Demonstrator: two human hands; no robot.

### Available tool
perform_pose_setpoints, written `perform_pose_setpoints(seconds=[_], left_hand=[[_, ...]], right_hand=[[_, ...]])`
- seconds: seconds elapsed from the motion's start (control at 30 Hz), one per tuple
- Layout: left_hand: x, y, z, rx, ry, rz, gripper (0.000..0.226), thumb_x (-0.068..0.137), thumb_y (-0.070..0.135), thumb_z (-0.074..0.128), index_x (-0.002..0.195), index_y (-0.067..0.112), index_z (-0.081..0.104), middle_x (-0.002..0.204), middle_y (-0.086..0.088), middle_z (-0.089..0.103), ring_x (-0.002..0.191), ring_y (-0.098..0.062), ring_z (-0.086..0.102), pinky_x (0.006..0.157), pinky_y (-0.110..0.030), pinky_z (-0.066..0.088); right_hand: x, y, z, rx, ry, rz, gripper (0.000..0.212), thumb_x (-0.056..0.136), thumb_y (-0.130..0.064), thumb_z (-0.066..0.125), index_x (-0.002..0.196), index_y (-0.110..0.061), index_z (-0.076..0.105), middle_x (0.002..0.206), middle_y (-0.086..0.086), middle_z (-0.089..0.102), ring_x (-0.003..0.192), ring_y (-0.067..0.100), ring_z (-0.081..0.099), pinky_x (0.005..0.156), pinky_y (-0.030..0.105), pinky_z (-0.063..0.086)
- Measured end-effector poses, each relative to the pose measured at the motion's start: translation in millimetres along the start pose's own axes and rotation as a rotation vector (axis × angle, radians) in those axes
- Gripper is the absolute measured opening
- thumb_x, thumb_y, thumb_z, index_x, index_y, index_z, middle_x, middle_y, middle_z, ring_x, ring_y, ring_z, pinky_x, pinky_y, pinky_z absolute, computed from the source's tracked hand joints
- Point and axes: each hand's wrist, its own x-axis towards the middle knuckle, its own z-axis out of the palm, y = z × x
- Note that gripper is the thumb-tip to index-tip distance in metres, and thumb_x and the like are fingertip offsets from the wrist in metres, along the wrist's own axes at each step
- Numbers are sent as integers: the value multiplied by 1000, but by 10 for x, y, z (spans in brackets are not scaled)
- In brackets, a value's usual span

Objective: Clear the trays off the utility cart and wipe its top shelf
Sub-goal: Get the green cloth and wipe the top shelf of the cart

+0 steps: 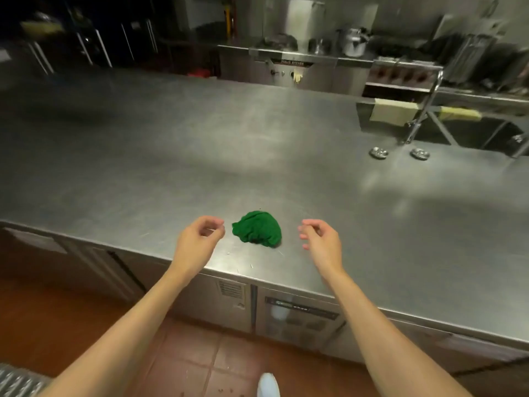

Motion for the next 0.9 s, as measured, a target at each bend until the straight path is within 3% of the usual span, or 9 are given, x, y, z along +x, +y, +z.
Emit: perform_pose_setpoints(seconds=[0.1,0.2,0.4,0.5,0.57,0.63,0.7,0.8,0.9], left_hand=[[625,-280,217,130,-49,-45,16,84,14,68,94,26,65,96,6,68,86,-17,65,83,-43,55],[1060,-570,391,281,-134,-58,33,80,16,72,110,25,61,110,6,63,93,-16,63,80,-35,52],[1772,-1028,757,526,-409,37,83,71,24,80,143,24,38,142,-6,43,124,-25,44,100,-38,42],[2079,-1178,979,602,-568,69,106,64,30,84,151,21,23,149,-6,38,132,-26,33,106,-36,35],[2179,-1278,1120,632,-656,122,111,60,34,85,151,20,21,148,-3,39,130,-25,34,107,-33,34],[2196,-1392,1215,728,-685,212,111,60,42,81,150,22,21,146,-1,40,124,-26,37,104,-36,38],[2200,-1468,1270,789,-655,272,102,62,45,77,148,22,27,136,-6,44,116,-27,40,96,-39,44],[2287,-1470,1237,700,-661,164,78,63,31,76,135,20,46,114,-8,53,104,-24,49,85,-32,47],[2392,-1423,1005,677,-622,80,60,59,28,76,115,17,58,101,-6,63,90,-22,57,72,-28,45]], right_hand=[[595,267,278,-166,-113,65,14,88,-13,62,100,-19,65,94,4,66,92,23,63,87,41,51],[1014,470,502,-409,-239,121,39,86,-17,66,124,-11,59,113,5,63,107,23,61,89,30,44],[1611,814,912,-828,-517,51,88,80,-28,72,152,-23,22,150,11,32,135,31,35,109,40,36],[1830,918,1094,-1009,-610,10,112,73,-37,79,155,-29,3,158,11,17,140,34,26,112,46,32],[1882,977,1222,-1091,-672,-3,120,69,-39,82,155,-29,-2,156,11,18,137,34,27,110,45,34],[1866,1033,1349,-1162,-670,-26,118,69,-37,82,155,-26,2,147,10,29,127,33,33,104,45,40],[1825,1074,1447,-1187,-601,-53,102,74,-27,77,153,-23,13,136,12,38,117,33,38,98,43,44],[1822,1024,1566,-1106,-555,18,74,77,-16,68,141,-24,32,121,12,47,109,32,47,92,40,47],[1879,818,1752,-989,-610,81,69,71,-25,71,133,-27,42,113,9,54,102,30,55,86,39,50]])
